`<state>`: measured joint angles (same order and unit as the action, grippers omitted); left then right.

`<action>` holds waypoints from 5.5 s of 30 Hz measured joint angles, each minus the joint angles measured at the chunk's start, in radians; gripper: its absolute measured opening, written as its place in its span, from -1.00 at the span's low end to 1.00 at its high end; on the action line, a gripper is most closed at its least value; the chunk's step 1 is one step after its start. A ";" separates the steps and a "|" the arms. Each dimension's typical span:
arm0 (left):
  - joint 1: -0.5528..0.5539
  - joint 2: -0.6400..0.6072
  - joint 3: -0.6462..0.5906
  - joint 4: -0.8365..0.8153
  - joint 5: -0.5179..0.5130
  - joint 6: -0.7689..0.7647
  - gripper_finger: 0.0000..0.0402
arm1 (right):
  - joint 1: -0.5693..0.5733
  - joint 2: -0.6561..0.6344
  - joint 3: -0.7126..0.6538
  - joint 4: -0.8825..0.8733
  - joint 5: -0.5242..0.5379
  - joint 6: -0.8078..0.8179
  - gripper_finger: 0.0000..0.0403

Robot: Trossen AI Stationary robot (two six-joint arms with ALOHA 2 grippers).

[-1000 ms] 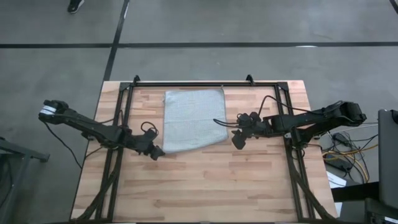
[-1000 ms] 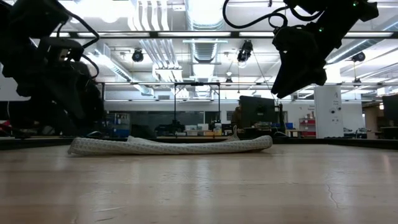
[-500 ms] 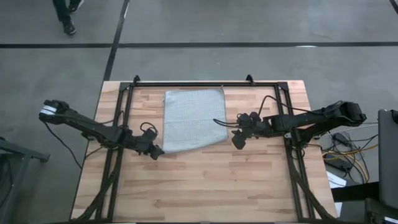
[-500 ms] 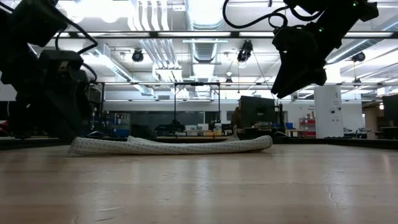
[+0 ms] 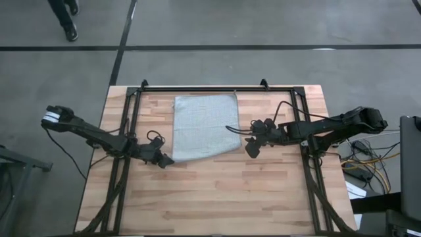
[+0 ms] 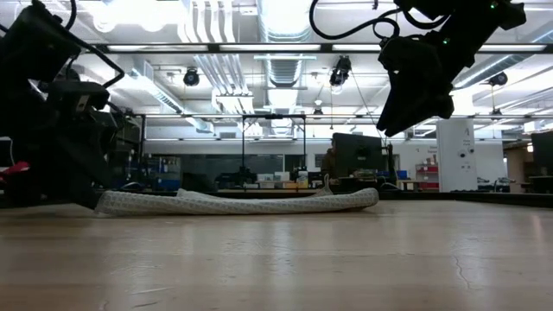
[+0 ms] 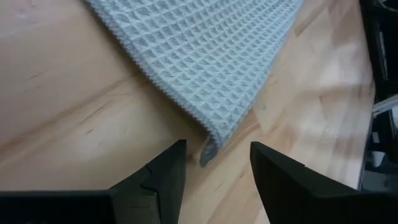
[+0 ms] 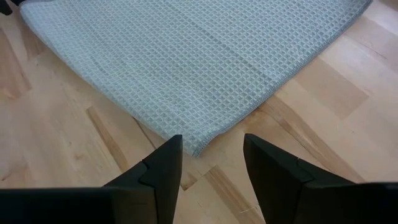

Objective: Roll towel
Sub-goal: Fold the gray towel on the table

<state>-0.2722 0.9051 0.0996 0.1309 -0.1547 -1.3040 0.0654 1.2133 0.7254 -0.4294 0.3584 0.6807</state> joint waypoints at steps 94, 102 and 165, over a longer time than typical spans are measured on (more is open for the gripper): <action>-0.001 0.140 -0.007 0.213 0.033 -0.039 -0.95 | 0.000 0.000 0.000 0.000 0.000 0.000 -0.16; -0.001 0.140 -0.007 0.213 0.033 -0.043 -0.95 | 0.000 0.000 0.000 0.000 0.000 0.000 -0.16; 0.000 0.140 -0.006 0.192 0.028 -0.063 -0.97 | 0.000 0.000 0.000 0.002 0.006 -0.184 -0.16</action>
<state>-0.2727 1.0451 0.0933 0.3224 -0.1269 -1.3674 0.0650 1.2130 0.7254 -0.4271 0.3649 0.4972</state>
